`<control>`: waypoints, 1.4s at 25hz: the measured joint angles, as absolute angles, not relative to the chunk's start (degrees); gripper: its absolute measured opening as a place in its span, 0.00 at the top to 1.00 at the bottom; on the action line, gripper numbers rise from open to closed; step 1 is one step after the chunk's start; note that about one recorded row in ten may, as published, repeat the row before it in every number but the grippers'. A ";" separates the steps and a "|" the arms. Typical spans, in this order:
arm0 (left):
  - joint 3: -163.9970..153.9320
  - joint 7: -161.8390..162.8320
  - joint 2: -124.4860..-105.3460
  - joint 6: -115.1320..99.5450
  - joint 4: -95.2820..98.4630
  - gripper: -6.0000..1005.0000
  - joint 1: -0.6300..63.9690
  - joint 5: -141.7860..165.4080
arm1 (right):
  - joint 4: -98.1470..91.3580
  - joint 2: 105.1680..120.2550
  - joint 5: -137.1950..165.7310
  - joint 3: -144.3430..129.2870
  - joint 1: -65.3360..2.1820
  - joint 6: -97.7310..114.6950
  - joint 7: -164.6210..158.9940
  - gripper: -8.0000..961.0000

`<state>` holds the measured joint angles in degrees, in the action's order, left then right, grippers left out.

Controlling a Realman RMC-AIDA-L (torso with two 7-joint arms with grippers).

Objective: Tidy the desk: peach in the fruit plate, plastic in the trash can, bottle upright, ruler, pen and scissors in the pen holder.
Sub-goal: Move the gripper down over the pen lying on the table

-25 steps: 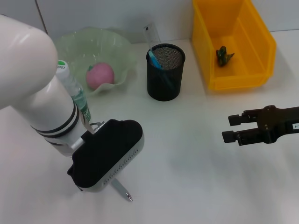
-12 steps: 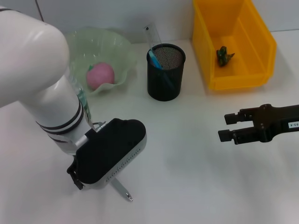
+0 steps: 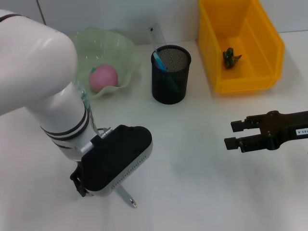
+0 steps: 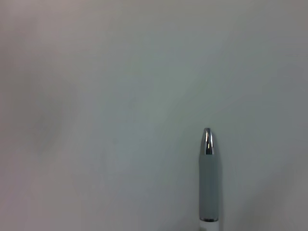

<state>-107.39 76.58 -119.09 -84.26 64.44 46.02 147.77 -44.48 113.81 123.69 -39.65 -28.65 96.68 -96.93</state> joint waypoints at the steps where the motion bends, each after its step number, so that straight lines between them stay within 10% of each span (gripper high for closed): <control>1: -107.48 76.91 -119.09 -84.17 64.28 0.21 46.28 147.77 | -44.20 113.81 124.02 -39.72 -28.65 96.67 -96.77 0.21; 35: -108.20 78.73 -119.18 -83.01 63.86 0.26 46.99 147.29 | -42.89 113.81 124.28 -43.13 -29.58 99.84 -93.62 0.22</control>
